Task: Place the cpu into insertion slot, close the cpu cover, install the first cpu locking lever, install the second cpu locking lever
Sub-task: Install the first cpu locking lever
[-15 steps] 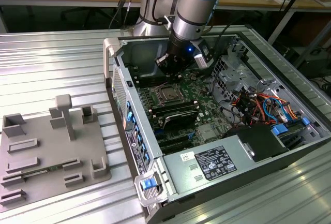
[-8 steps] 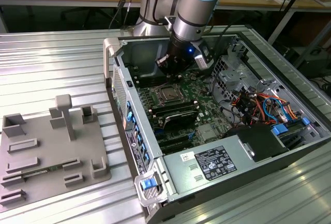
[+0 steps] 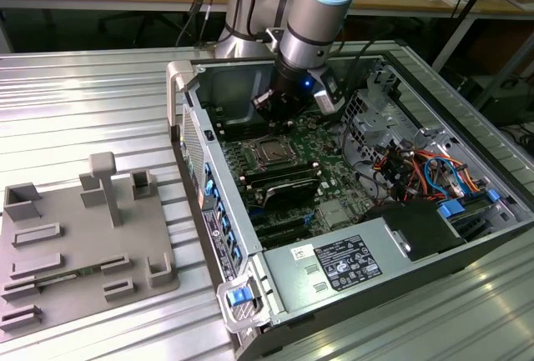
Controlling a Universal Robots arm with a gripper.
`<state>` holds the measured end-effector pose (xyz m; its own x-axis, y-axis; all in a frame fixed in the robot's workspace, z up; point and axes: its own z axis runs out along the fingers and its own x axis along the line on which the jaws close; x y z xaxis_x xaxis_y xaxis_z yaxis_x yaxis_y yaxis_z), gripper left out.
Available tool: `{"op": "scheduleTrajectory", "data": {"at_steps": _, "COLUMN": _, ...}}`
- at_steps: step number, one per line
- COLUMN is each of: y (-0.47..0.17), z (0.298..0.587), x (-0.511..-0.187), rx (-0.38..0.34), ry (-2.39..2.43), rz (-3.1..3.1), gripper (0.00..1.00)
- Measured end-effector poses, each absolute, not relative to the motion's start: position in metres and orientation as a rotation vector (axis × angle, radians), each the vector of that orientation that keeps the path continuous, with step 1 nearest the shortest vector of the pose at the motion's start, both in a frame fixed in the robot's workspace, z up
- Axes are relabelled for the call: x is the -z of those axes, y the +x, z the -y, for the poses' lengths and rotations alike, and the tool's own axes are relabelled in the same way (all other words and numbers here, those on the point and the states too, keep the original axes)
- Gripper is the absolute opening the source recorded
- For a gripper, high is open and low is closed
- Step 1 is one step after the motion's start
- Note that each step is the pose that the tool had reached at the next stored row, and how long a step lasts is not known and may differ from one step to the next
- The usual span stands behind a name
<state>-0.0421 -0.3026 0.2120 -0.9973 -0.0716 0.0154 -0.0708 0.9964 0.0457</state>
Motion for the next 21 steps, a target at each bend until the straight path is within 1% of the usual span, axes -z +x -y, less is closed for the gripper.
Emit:
{"op": "scheduleTrajectory", "data": {"at_steps": 11, "y": -0.0410, "z": 0.3024, "x": -0.2081, "rx": 0.071, "ry": 0.111, "rz": 3.122, "gripper": 0.11}}
{"op": "scheduleTrajectory", "data": {"at_steps": 21, "y": -0.0399, "z": 0.2949, "x": -0.2079, "rx": 0.071, "ry": 0.114, "rz": 3.122, "gripper": 0.11}}
